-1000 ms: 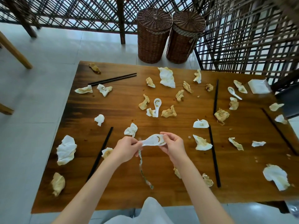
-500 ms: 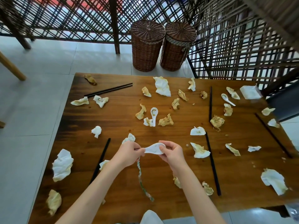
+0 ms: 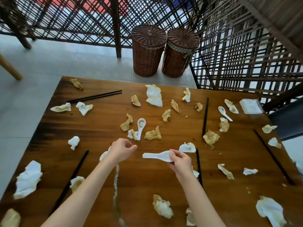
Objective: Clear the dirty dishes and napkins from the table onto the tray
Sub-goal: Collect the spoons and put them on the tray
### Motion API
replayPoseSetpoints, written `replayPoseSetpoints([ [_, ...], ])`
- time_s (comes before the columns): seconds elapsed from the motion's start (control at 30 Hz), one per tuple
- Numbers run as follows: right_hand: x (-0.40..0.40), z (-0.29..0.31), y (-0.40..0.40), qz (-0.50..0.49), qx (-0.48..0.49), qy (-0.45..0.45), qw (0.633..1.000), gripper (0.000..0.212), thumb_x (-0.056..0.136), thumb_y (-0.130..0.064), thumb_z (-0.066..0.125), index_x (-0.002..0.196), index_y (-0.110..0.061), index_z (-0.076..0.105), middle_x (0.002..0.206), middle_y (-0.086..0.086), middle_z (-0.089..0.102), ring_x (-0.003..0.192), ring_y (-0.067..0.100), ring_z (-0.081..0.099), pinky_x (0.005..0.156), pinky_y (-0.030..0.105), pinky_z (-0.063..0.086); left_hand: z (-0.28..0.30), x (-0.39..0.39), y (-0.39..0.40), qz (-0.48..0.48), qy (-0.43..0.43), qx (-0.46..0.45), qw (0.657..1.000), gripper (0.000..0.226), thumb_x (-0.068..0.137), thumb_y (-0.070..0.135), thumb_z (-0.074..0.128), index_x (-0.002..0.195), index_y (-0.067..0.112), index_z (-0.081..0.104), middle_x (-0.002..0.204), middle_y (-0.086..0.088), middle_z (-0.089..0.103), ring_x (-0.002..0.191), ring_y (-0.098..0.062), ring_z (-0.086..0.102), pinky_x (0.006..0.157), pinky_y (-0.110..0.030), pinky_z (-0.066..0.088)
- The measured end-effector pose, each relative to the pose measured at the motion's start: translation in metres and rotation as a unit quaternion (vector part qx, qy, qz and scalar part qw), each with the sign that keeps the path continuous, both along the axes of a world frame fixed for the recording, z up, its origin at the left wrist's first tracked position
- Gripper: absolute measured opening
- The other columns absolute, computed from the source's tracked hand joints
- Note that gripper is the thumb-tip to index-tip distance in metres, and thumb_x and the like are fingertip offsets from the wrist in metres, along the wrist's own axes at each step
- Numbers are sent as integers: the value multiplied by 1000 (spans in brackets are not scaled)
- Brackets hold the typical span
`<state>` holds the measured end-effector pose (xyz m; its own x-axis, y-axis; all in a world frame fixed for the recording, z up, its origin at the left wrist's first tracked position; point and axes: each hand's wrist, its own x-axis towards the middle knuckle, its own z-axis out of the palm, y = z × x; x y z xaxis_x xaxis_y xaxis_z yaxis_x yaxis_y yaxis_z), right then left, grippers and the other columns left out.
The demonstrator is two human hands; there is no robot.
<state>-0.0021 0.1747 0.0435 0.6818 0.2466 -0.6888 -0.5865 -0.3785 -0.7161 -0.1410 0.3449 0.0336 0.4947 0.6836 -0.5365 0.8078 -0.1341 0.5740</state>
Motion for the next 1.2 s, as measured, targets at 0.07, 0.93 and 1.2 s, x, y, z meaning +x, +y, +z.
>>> replayPoseSetpoints([
  [0.07,23,-4,2,12,-4,1,1000,10,90,-6,59,91,-14,64,93,5,65,86,16,64,64,27,56,-12,19,2,26,29,-11,999,24,87,45,57,91,22,66,80,9,64,77,-6,57,61,-22,43],
  [0.93,95,-4,12,42,-13,-3,999,12,88,-6,62,97,-13,65,98,7,66,92,19,63,67,26,55,-10,56,-11,184,-101,-113,971,28,97,28,48,84,14,68,63,4,69,57,-7,60,49,-17,46],
  [1.2,81,22,3,23,86,14,996,13,87,-5,62,98,-11,65,102,9,68,93,17,66,69,24,55,42,46,-25,-97,-46,-64,992,31,96,31,49,74,19,68,66,7,70,52,-1,54,50,-17,42],
])
